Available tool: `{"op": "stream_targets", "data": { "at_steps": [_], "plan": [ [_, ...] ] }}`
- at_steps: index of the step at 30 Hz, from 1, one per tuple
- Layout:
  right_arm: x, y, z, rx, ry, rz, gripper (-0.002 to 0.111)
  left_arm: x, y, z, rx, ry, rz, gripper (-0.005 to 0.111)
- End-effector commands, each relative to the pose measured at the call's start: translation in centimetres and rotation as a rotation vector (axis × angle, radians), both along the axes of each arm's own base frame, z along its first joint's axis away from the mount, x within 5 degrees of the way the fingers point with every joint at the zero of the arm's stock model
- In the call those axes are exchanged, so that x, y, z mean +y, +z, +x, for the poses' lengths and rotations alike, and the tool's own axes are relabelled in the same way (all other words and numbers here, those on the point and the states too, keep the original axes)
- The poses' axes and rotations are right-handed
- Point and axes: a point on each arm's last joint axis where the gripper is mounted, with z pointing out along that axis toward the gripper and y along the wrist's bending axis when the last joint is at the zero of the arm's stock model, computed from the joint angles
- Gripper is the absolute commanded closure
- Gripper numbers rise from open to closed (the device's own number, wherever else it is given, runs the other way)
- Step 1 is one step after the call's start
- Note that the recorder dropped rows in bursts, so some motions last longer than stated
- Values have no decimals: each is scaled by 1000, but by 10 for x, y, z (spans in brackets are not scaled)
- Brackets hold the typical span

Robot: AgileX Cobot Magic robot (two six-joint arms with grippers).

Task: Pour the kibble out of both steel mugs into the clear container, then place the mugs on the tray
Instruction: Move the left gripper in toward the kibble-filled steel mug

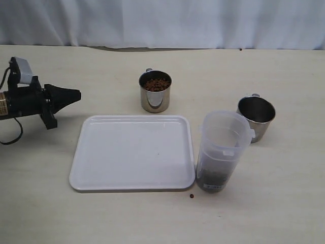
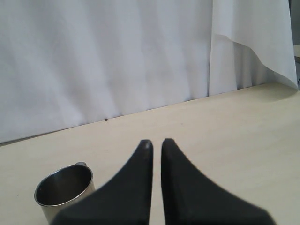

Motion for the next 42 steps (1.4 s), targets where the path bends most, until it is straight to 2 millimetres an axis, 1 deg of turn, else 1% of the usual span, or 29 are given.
{"op": "stream_targets", "data": {
  "at_steps": [1, 2, 4, 6, 9, 11, 12, 15, 19, 20, 21, 22, 23, 25, 28, 31, 34, 37, 40, 42],
  "plan": [
    [0, -2, 0, 4, 2, 1, 103, -15, 1, 12, -52, -86, -2, 106],
    [0, -2, 0, 4, 2, 1, 103, -18, 2, 16, -69, -80, 26, 104],
    [0, -2, 0, 4, 2, 1, 103, -25, -1, 20, -75, -85, 85, 96],
    [0, -2, 0, 4, 2, 1, 103, -34, -6, 21, -63, -103, 115, 81],
    [0, -2, 0, 4, 2, 1, 103, -51, -12, 21, -53, -116, 67, 53],
    [0, -2, 0, 4, 2, 1, 103, -60, -12, 23, -51, -86, 22, 43],
    [0, -2, 0, 4, 2, 1, 103, -65, -11, 25, -52, -66, -8, 41],
    [0, -2, 0, 4, 2, 1, 103, -71, -8, 29, -60, -15, -73, 40],
    [0, -2, 0, 4, 2, 1, 103, -70, -3, 33, -68, 48, -130, 41],
    [0, -2, 0, 4, 2, 1, 103, -70, -4, 33, -40, 45, -142, 41],
    [0, -2, 0, 4, 2, 1, 103, -71, -5, 30, -22, 16, -137, 41],
    [0, -2, 0, 4, 2, 1, 103, -75, -6, 26, -65, -47, -92, 41],
    [0, -2, 0, 4, 2, 1, 103, -79, -7, 25, -93, -70, -73, 41],
    [0, -2, 0, 4, 2, 1, 103, -88, -9, 25, -97, -73, -41, 41],
    [0, -2, 0, 4, 2, 1, 103, -103, -7, 25, -121, -69, -51, 41],
    [0, -2, 0, 4, 1, 4, 103, -106, -8, 28, -123, -26, -43, 41],
    [0, -2, 0, 4, 1, 4, 103, -105, -17, 30, -109, 14, -59, 41],
    [0, -2, 0, 4, 1, 4, 103, -107, -31, 33, -101, -16, -83, 41],
    [0, -2, 0, 4, 1, 4, 103, -109, -36, 34, -101, -22, -98, 41],
    [0, -2, 0, 4, 1, 4, 103, -112, -36, 33, -101, -27, -99, 41]
  ]
}}
